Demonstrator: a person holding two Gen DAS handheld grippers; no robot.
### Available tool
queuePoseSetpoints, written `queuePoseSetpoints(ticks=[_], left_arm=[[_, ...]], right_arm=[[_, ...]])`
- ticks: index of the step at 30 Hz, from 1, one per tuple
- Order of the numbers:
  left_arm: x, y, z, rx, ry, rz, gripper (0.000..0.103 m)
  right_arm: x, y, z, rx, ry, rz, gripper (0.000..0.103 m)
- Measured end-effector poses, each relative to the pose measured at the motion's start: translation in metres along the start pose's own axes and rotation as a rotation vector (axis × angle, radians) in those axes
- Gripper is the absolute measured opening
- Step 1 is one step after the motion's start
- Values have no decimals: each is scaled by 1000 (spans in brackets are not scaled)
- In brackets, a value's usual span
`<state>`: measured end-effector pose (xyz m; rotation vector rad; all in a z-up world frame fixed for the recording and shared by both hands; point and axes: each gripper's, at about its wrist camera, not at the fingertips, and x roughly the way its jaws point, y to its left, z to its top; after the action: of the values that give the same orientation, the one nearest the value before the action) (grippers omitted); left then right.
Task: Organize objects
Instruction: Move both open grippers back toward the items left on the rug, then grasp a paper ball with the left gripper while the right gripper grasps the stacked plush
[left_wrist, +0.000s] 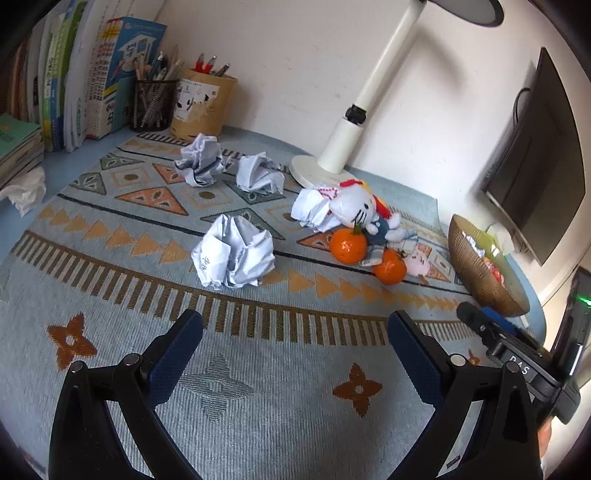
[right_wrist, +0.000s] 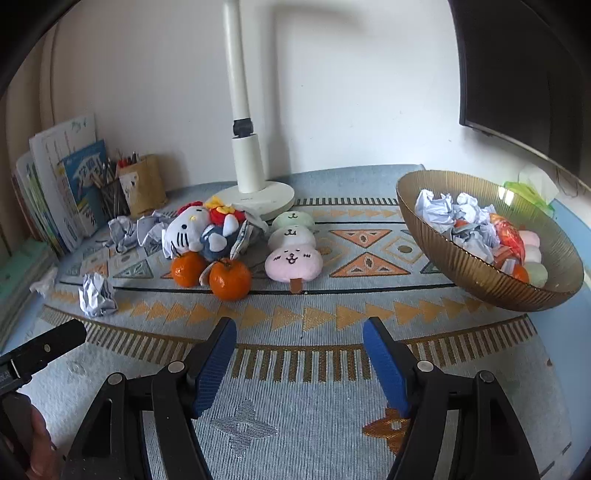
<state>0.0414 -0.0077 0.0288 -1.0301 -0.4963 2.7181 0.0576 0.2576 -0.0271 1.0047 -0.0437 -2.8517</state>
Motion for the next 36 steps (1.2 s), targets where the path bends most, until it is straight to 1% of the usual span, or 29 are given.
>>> queuePoseSetpoints(ticks=[2,5,7,8,9,10,12,14,15,17,18,21,22,23,24,25,26,27,28,29,31,32,34,35,36], left_arm=[[-3,1,0,-5,-9,-19,100],[-6,3,0,-15,-22,-7,100],[-4,5,3,-24,-10,-5,100],[-1,5,6,-25,1,-3,100],[2,6,11,-18,19,6,100],[6,8,18,-16,38,36,100],[12,15,31,-27,57,99,100],[21,24,43,-39,68,126,100],[27,27,48,-28,75,140,100],[42,31,54,7,98,171,100],[46,32,55,11,106,166,100],[56,32,54,10,116,149,99],[59,31,53,17,117,156,97],[62,30,53,23,122,164,89],[66,29,52,33,138,172,81],[68,28,52,46,143,186,70],[68,27,52,51,134,197,63],[68,28,52,45,134,191,63],[67,29,52,41,128,187,55],[66,31,52,34,125,177,51],[64,33,53,23,116,162,47],[63,33,53,24,113,157,47],[58,29,52,31,103,148,47],[52,26,51,36,84,136,47],[45,22,51,39,64,106,47]], right_arm=[[1,-3,1,13,5,5,70],[0,-5,2,26,-1,8,70],[5,-8,6,49,35,32,69],[10,-12,10,78,64,67,68],[16,-16,15,102,96,104,66],[22,-18,22,110,124,106,61],[28,-19,41,97,147,88,61],[34,-17,57,63,150,79,61],[40,-14,63,35,160,67,61],[61,-7,72,-13,217,36,61],[75,-5,74,-20,247,24,61],[99,-8,74,-7,274,13,61],[106,-9,74,-6,278,17,61],[111,-9,73,-2,281,32,61],[116,-9,72,2,287,65,61],[118,-7,72,-4,292,81,58],[120,-5,71,-15,294,95,50],[120,-3,70,-18,288,114,46],[119,-3,69,-15,277,127,35],[116,-2,69,-17,262,124,35],[108,1,65,-47,226,74,34],[104,1,64,-49,216,72,34],[85,-4,62,-21,188,94,33],[71,-8,60,-2,179,113,33],[59,-14,57,28,184,156,33]])
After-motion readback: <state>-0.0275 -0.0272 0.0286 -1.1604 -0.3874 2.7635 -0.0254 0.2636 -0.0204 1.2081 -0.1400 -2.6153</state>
